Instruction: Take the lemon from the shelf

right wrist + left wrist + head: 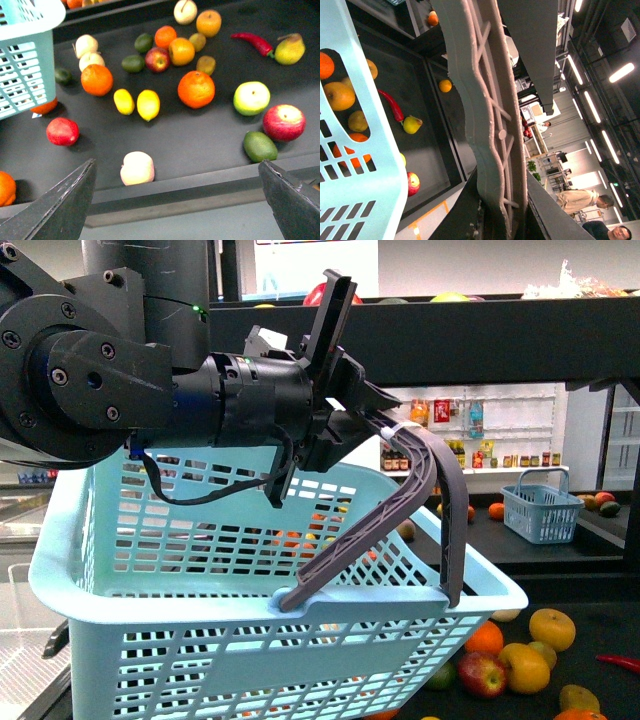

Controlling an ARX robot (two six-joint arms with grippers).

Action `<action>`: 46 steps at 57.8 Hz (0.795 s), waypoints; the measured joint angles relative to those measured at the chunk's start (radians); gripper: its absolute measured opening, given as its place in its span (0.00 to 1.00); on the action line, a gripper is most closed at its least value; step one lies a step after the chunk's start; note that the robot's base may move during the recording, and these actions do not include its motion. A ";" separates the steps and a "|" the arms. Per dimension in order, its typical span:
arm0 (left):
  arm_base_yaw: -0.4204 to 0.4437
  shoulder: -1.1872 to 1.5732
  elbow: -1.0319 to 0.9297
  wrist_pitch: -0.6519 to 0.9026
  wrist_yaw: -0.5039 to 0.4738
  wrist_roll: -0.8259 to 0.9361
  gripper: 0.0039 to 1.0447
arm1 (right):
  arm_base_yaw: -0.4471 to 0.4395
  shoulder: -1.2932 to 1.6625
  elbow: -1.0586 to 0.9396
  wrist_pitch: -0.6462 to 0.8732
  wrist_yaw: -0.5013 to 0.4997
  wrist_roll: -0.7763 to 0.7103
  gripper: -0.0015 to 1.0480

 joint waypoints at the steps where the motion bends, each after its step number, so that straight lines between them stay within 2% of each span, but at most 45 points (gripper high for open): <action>1: 0.000 0.000 0.000 0.000 0.000 0.000 0.11 | -0.009 0.060 0.023 0.018 -0.017 -0.003 0.93; 7: 0.000 0.001 0.000 0.000 0.000 0.000 0.11 | -0.030 0.360 0.154 0.096 -0.061 -0.025 0.93; 17: 0.000 0.003 0.000 0.000 0.000 0.000 0.11 | -0.002 0.766 0.409 0.110 -0.099 -0.042 0.93; 34: 0.000 0.003 0.000 0.000 0.000 0.002 0.11 | 0.084 1.174 0.758 0.075 -0.098 -0.039 0.93; 46: 0.000 0.003 0.000 0.000 0.000 0.002 0.11 | 0.123 1.423 1.028 -0.013 -0.053 -0.037 0.93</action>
